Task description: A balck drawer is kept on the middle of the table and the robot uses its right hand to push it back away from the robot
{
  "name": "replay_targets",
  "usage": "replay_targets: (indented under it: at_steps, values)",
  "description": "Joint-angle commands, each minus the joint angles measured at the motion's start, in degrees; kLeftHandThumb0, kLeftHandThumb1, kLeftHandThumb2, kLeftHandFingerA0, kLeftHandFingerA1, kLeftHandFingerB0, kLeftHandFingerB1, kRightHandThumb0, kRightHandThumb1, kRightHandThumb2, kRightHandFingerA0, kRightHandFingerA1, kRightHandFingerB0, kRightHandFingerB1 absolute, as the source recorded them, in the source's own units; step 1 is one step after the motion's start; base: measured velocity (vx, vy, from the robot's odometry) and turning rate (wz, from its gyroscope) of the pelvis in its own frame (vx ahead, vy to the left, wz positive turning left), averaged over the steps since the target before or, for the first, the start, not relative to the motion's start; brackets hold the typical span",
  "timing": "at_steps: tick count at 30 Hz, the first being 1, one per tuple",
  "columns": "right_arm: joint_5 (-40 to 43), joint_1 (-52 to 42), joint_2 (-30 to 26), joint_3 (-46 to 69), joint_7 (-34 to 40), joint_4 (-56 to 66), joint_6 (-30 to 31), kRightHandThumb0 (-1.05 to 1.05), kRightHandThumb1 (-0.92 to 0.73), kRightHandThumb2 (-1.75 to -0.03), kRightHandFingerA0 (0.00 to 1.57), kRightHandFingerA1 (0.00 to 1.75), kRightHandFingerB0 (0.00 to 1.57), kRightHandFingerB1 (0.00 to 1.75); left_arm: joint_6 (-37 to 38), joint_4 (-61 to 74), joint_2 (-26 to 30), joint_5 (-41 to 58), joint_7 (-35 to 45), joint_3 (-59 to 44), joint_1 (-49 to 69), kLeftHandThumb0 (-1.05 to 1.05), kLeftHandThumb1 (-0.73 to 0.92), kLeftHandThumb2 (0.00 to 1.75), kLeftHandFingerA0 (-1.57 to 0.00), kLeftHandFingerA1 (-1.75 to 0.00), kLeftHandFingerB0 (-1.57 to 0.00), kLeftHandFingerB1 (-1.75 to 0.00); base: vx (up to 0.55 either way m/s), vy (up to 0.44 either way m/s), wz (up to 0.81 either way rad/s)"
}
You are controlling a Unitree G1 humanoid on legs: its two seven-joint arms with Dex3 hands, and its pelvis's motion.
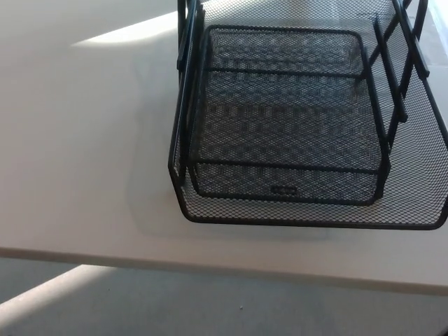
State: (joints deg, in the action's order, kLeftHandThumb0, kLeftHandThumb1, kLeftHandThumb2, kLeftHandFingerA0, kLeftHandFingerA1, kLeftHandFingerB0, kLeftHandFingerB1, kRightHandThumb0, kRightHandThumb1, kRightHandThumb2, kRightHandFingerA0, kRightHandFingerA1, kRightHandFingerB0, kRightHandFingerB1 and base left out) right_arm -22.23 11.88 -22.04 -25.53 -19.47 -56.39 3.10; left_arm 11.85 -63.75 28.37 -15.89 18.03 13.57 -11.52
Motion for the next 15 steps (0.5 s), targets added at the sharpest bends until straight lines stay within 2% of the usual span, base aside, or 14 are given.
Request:
replay_targets:
  at_steps: [1,2,3,4,5,7,8,9,10,11,14,15]
  values:
    - [-2.1,0.5,-2.3,-1.9,-5.3,-1.1,0.3,-0.46,-0.77,-0.63,0.56,0.46,0.43,0.37,4.8,-2.4,2.3,-1.7,4.5,1.6,-0.9,-0.56,0.71,0.62,-0.49,-0.4,-0.32,-0.33,0.0,0.0,0.0]
    - [-2.2,0.5,-2.3,-2.0,-5.1,-0.9,0.3,-0.47,-0.77,-0.63,0.57,0.46,0.44,0.38,4.8,-2.6,2.3,-1.7,4.6,1.7,-1.0,-0.56,0.71,0.63,-0.5,-0.4,-0.32,-0.33,0.0,0.0,0.0]
    - [-2.3,0.3,-2.4,-2.2,-4.8,-0.4,0.5,-0.52,-0.63,-0.92,0.5,0.58,0.36,0.5,5.1,-3.1,2.3,-1.7,4.6,1.8,-1.2,-0.56,0.71,0.63,-0.5,-0.39,-0.33,-0.33,0.0,0.0,0.0]
    - [-2.3,0.1,-2.4,-2.1,-4.7,0.0,0.7,-0.52,-0.63,-0.92,0.5,0.58,0.36,0.5,5.2,-3.2,2.2,-1.8,4.5,1.8,-1.3,-0.56,0.71,0.63,-0.5,-0.39,-0.33,-0.33,0.0,0.0,0.0]
    - [-2.5,-0.7,-2.8,-2.1,-4.4,1.6,0.9,-0.5,-0.77,-0.63,0.58,0.43,0.39,0.35,5.3,-3.4,2.2,-1.8,4.5,1.8,-1.4,-0.54,0.74,0.63,-0.52,-0.39,-0.34,-0.33,0.0,0.0,0.0]
    - [-2.9,-1.8,-3.3,-2.1,-3.9,4.1,1.3,-0.5,-0.77,-0.63,0.58,0.43,0.39,0.35,5.5,-3.8,2.2,-1.8,4.6,1.8,-1.5,-0.54,0.74,0.63,-0.52,-0.39,-0.34,-0.33,0.0,0.0,0.0]
    - [-3.1,-5.0,-5.3,-1.8,-3.3,10.0,0.3,-0.5,-0.79,-0.64,0.54,0.44,0.36,0.34,5.5,-3.9,2.1,-1.9,4.5,1.9,-1.6,-0.55,0.74,0.63,-0.52,-0.39,-0.35,-0.33,0.0,0.0,0.0]
    - [-3.4,-8.7,-7.3,-1.2,-2.7,17.0,-0.2,-0.56,-0.65,-0.92,0.48,0.57,0.29,0.47,5.7,-4.0,2.1,-1.9,4.5,1.9,-1.8,-0.55,0.74,0.63,-0.51,-0.39,-0.34,-0.33,0.0,0.0,0.0]
    - [-3.5,-9.3,-7.7,-1.1,-2.6,18.3,-0.2,-0.56,-0.65,-0.92,0.48,0.57,0.29,0.47,5.7,-4.0,2.1,-1.9,4.5,1.9,-1.8,-0.55,0.74,0.63,-0.51,-0.39,-0.34,-0.33,0.0,0.0,0.0]
    - [-3.5,-13.5,-10.0,-0.1,-2.6,25.9,-1.1,-0.51,-0.76,-0.63,0.46,0.45,0.34,0.35,5.9,-4.0,2.2,-1.8,4.6,1.8,-1.8,-0.55,0.74,0.62,-0.52,-0.39,-0.34,-0.33,0.0,0.0,0.0]
    - [-3.3,-18.7,-12.3,1.6,-3.6,35.9,0.7,-0.5,-0.77,-0.63,0.45,0.43,0.35,0.34,6.0,-4.1,2.2,-1.6,4.7,1.7,-1.8,-0.54,0.75,0.63,-0.51,-0.39,-0.34,-0.33,0.0,0.0,0.0]
    - [-2.8,-22.8,-14.1,3.4,-5.1,43.9,2.0,-0.49,-0.8,-0.64,0.46,0.41,0.36,0.34,5.8,-4.3,2.1,-1.2,4.9,1.2,-1.7,-0.55,0.71,0.62,-0.5,-0.4,-0.34,-0.33,0.0,0.0,0.0]
